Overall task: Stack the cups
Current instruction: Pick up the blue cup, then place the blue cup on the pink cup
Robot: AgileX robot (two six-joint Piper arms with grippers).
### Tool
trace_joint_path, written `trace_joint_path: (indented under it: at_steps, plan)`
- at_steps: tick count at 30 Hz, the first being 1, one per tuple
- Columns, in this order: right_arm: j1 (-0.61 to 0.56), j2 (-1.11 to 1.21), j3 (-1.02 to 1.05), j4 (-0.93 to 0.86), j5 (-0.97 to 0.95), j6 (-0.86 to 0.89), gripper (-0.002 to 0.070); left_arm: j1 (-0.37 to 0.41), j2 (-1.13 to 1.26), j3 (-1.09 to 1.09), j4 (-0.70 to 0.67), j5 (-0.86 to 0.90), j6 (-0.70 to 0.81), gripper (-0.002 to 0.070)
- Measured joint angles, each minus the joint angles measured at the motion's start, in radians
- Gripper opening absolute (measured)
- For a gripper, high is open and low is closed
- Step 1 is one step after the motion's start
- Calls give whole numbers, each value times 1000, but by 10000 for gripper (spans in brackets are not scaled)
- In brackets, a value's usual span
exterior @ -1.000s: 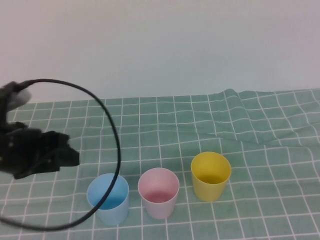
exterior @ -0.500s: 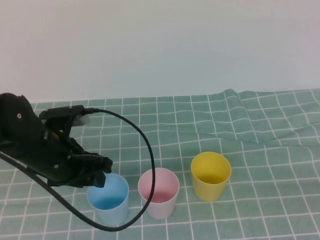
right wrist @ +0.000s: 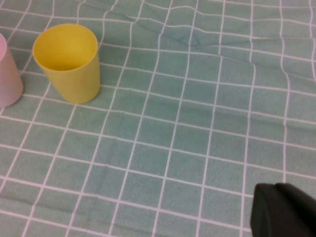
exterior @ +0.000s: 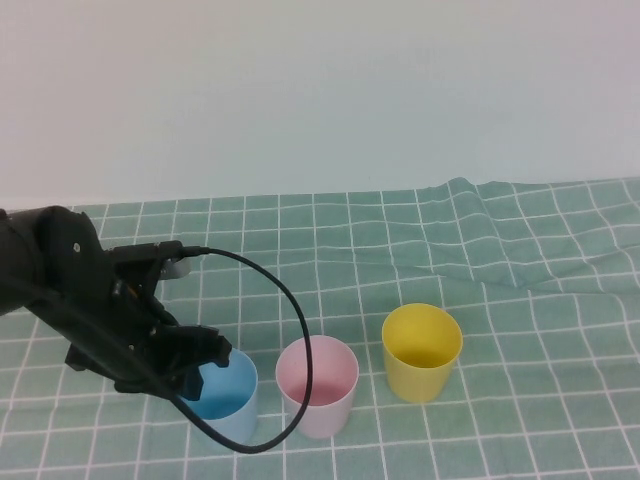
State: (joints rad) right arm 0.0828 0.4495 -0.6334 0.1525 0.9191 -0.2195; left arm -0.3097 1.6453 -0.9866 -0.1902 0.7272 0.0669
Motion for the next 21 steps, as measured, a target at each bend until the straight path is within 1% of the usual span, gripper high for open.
trace_joint_path:
  at_steps: [1,5,8,12,13,14,15,16,18,19,21]
  plan:
    - [0,0,0,0,0,0,-1,0,2,0,0,0,0,2]
    - [0,0,0,0,0,-2,-1,0,2,-4,11,2,0,0]
    - [0,0,0,0,0,-2,-1,0,2,-52,39,55,0,-1]
    - [0,0,0,0,0,-5,-1,0,-18,-184,123,182,-22,-1]
    - [0,0,0,0,0,-5,-1,0,-32,-228,146,218,-39,14]
    - [0,0,0,0,0,-5,-1,0,-44,-273,158,244,-47,-1]
    - [0,0,0,0,0,-5,-1,0,-60,-316,156,273,-51,-1]
    - [0,0,0,0,0,-5,-1,0,-73,-355,136,298,-51,14]
    - [0,0,0,0,0,-5,-1,-5,-87,-414,50,341,-24,0]
    - [0,0,0,0,0,-5,-1,-19,-87,-437,-2,363,8,0]
    - [0,0,0,0,0,-5,-1,-65,-87,-451,-46,378,41,0]
